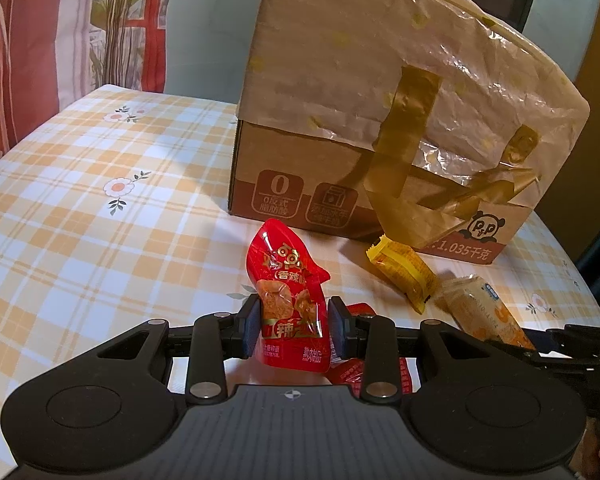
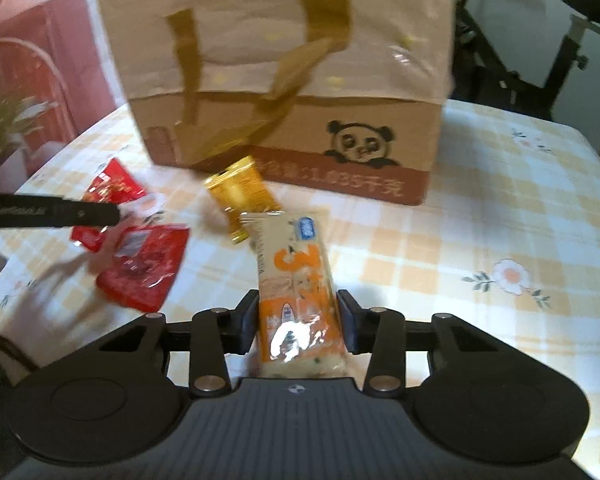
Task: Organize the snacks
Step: 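Carry the red packet with the left tool while the right tool carries the biscuit bar to the box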
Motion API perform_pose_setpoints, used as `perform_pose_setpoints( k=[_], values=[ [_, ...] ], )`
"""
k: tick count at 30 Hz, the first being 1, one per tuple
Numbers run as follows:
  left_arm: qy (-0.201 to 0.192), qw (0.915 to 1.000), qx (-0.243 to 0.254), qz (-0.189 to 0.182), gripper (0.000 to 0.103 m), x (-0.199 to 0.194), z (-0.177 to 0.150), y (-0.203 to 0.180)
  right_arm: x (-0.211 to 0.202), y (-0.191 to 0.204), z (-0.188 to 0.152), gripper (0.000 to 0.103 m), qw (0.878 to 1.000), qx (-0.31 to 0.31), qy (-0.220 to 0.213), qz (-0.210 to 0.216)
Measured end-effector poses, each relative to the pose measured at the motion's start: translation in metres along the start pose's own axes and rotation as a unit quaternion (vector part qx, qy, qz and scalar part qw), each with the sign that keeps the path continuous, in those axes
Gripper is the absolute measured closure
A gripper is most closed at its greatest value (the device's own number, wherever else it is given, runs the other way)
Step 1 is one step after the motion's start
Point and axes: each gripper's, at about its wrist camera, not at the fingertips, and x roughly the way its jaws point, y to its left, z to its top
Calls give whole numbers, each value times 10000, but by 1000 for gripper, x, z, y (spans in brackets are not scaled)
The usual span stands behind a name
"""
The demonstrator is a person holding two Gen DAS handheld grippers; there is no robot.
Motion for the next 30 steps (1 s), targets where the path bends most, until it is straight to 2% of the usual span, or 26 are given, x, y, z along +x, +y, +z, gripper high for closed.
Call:
perform_pose_setpoints(
  k=[7,11,16,21,26,30],
  values=[
    [-210,9996,166,-58,66,-11,3,-4,6,-2,6,64,9999,-81,-85,-85],
    [-789,9968,112,62,66,-37,13,-1,-4,-5,9,64,9996,46,-270,69],
    [-1480,9886,253,81,66,-72,32,-6,-39,-17,18,64,9966,312,-744,170],
    [-2195,9745,435,-163,66,-105,60,-19,-84,-26,38,64,9892,314,-1419,177],
    [-2432,9669,654,-417,66,-107,96,-42,-118,-23,69,64,9777,139,-2056,393],
    [-2394,9663,708,-626,66,-91,133,-58,-131,-16,104,64,9657,-139,-2556,434]
  ],
)
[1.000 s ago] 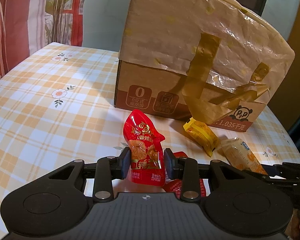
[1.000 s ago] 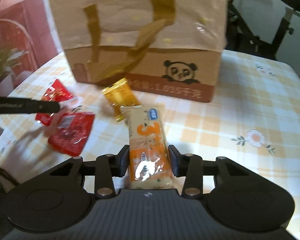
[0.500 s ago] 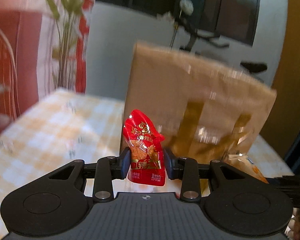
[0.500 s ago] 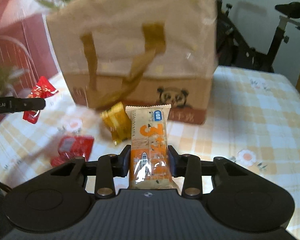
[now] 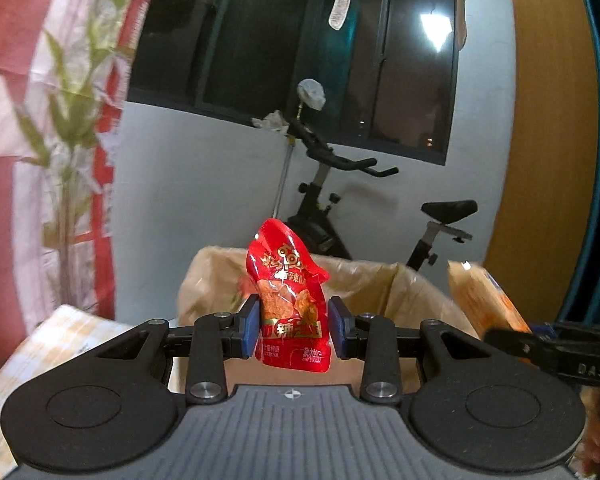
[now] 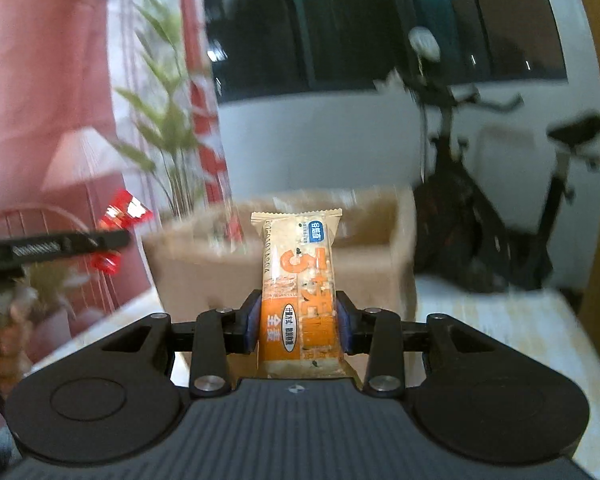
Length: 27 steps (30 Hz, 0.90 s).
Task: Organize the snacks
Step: 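Carry the red packet with the left tool while the right tool carries the biscuit bar to the box, then open both tools over the box to drop the red packet and biscuit bar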
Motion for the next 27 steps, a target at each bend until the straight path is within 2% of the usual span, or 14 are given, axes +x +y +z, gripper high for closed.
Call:
perform_pose_setpoints(
  k=[3,5,7,9,15,18,22,27],
  values=[
    [-67,9999,58,-72,65,32,18,0,25,-3,26,64,9996,-154,-207,-77],
    [107,9997,-27,-201,65,63,29,-1,53,-9,39,64,9996,-125,-201,-140],
    [431,9987,-152,-212,65,99,35,-2,88,-14,48,64,9995,-69,8,-315],
    [592,9980,-174,-114,65,122,35,-5,122,-19,53,64,9980,2,312,-549],
    [829,9964,-130,138,42,159,31,-1,171,-28,44,64,9916,312,923,-852],
    [962,9944,-319,313,35,157,31,12,172,-33,38,62,9908,389,996,-834],
    [902,9932,-645,356,34,131,32,37,157,-31,40,47,9933,256,908,-664],
    [800,9947,-559,330,34,92,33,46,127,-25,37,47,9960,123,648,-604]
  ],
)
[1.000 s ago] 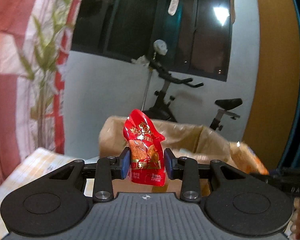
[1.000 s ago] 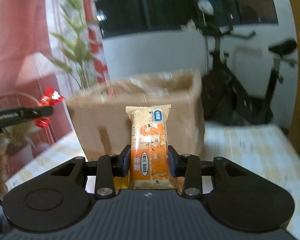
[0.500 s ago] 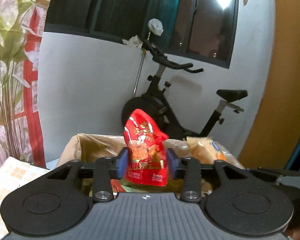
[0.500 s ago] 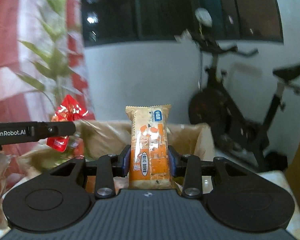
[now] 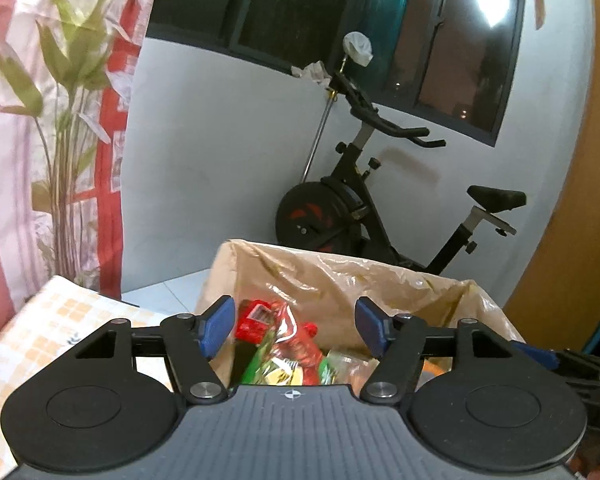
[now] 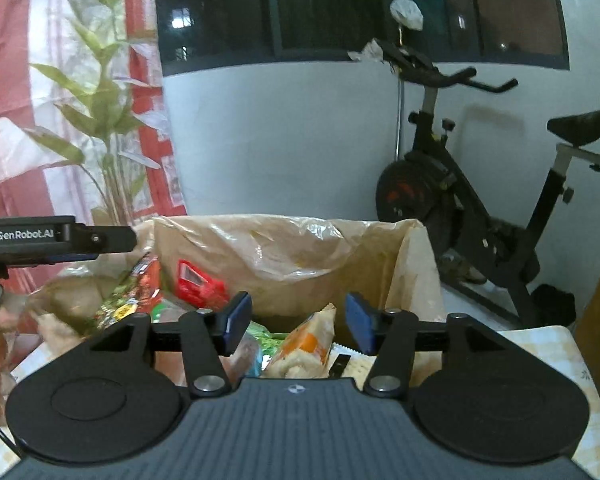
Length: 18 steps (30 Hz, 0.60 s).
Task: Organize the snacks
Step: 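Move both open tools back down to the last snacks on the table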
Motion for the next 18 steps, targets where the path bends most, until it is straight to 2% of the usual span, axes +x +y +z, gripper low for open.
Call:
perform_pose_setpoints(
  k=[4,9,14,18],
  values=[
    [74,9999,44,-144,34,-29,-9,4,-28,1,-13,47,9998,-3,-201,-46],
    [309,9980,-279,-469,34,-63,-37,10,-64,9,-32,47,9984,-97,-533,-164],
    [502,9973,-365,-393,35,-77,-72,10,-88,21,-56,47,9975,-160,-658,-182],
    [908,9949,-345,-256,35,-64,-106,12,-95,28,-78,47,9982,-143,-571,-108]
  ],
)
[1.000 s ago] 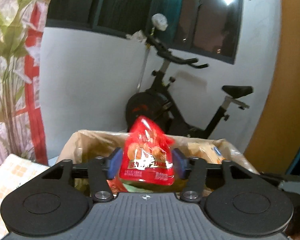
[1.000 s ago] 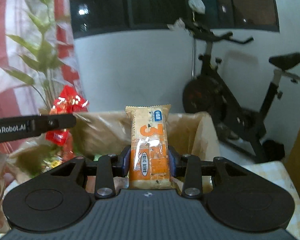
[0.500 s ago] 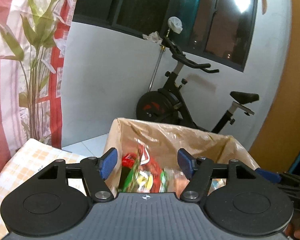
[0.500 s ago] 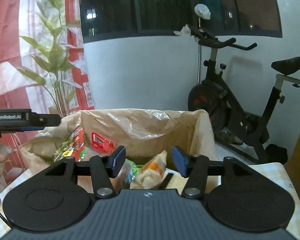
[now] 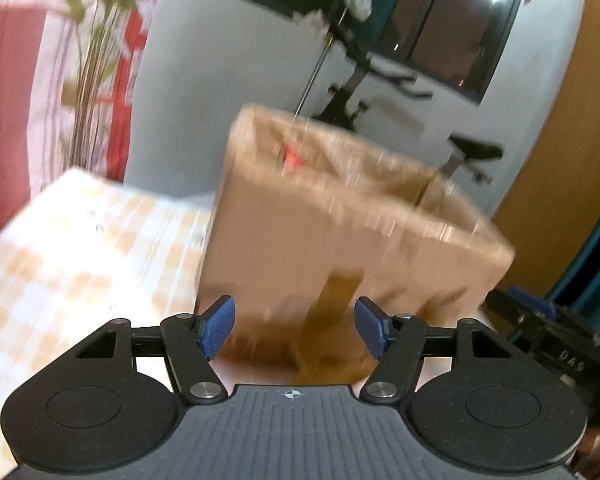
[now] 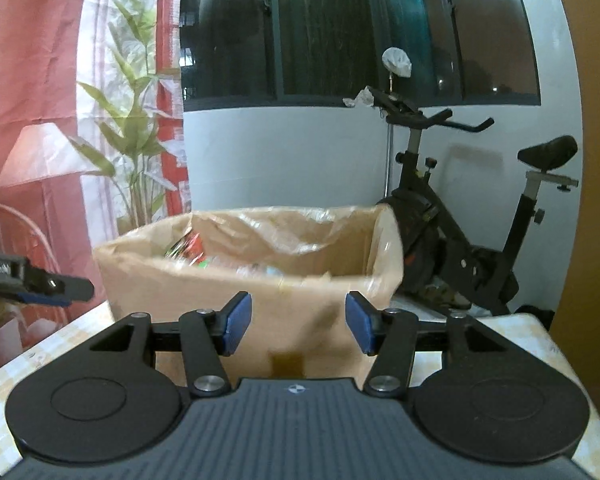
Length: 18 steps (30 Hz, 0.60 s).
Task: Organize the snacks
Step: 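Move both open tools back down to the last snacks on the table, then grasp the second red candy packet with the left tool while the right tool grasps the yellow candy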
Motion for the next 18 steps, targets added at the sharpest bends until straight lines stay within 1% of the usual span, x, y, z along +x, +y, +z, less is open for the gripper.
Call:
perform_pose_setpoints(
  k=[3,10,13,18],
  values=[
    [373,9988,194,244,35,23,-25,-2,4,2,-19,47,9995,69,319,53],
    [1182,9916,322,403,34,59,-73,-10,8,-5,-52,47,9959,308,849,24],
    [1379,9893,319,349,34,62,-88,-8,8,-10,-66,47,9934,447,1054,-14],
    [1570,9862,377,367,34,62,-101,-6,10,-14,-84,47,9888,601,1364,-36]
  ],
)
